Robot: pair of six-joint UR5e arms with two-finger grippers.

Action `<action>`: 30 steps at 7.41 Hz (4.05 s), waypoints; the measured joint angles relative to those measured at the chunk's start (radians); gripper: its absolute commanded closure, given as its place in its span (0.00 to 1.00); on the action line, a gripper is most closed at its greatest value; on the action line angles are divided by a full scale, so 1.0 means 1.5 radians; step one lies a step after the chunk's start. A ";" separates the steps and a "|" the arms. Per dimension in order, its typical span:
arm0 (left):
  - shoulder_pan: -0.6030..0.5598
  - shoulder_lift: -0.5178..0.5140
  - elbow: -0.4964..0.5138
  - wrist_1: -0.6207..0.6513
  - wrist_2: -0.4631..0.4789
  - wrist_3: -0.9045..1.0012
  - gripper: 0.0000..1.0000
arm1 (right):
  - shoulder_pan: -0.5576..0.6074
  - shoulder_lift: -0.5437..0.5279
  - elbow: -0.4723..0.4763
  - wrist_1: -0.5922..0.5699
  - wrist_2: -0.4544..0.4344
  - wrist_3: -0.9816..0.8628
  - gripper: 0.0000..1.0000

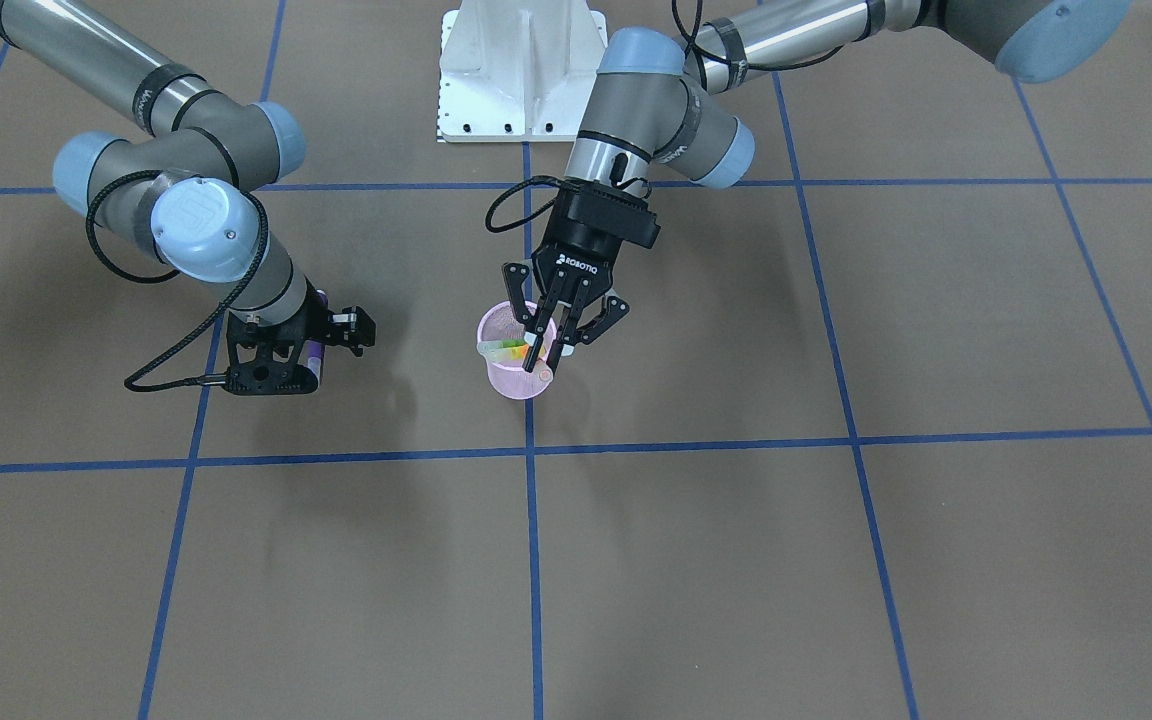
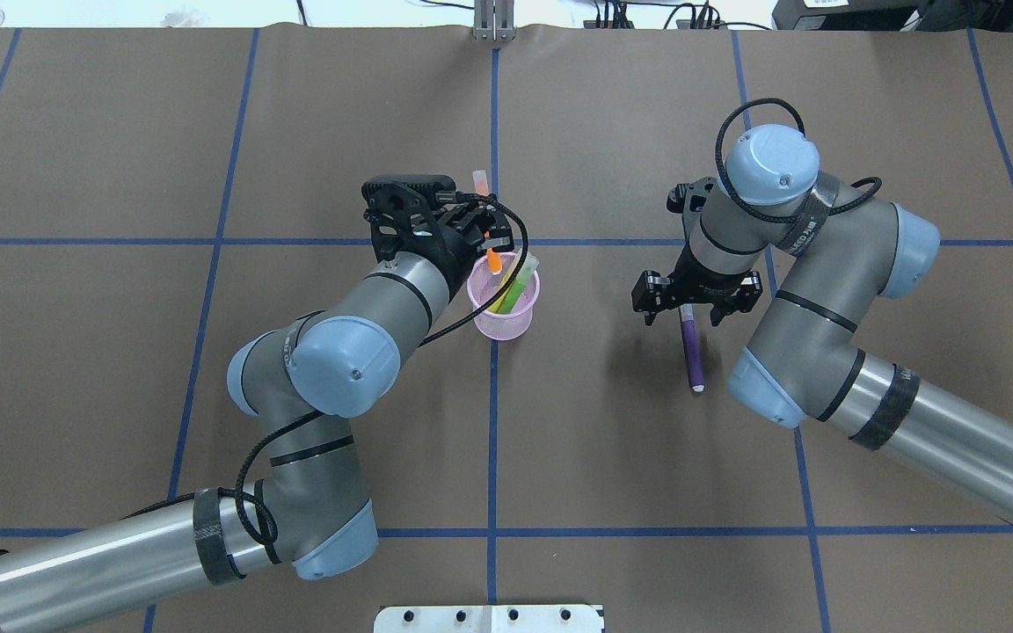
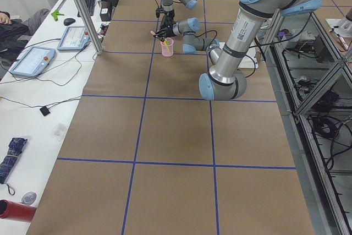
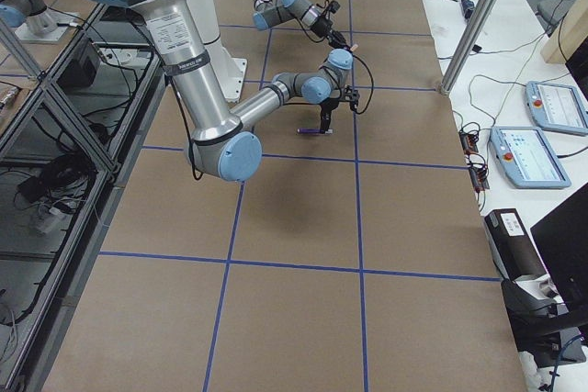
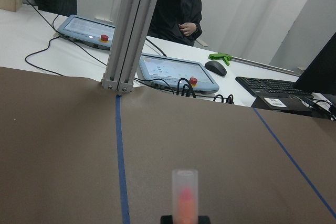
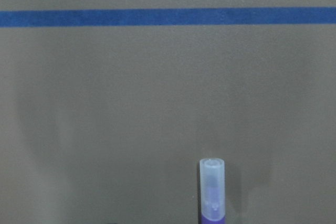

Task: Collect pens into pen holder
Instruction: 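Lower the orange marker into the pink cup while the right gripper closes on purple, then open the left gripper and raise it from the cup while the right lifts purple, then withdraw the left arm away while the right carries the purple marker over the cup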

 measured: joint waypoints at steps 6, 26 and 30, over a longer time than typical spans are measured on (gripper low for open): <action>0.011 0.001 0.014 -0.001 0.002 -0.001 0.01 | 0.000 -0.005 -0.001 0.002 0.001 -0.001 0.15; -0.089 -0.017 -0.079 0.098 -0.170 0.003 0.01 | 0.000 -0.019 0.020 0.008 -0.008 -0.010 1.00; -0.227 0.049 -0.147 0.251 -0.447 0.013 0.01 | 0.052 -0.011 0.128 0.010 -0.032 0.003 1.00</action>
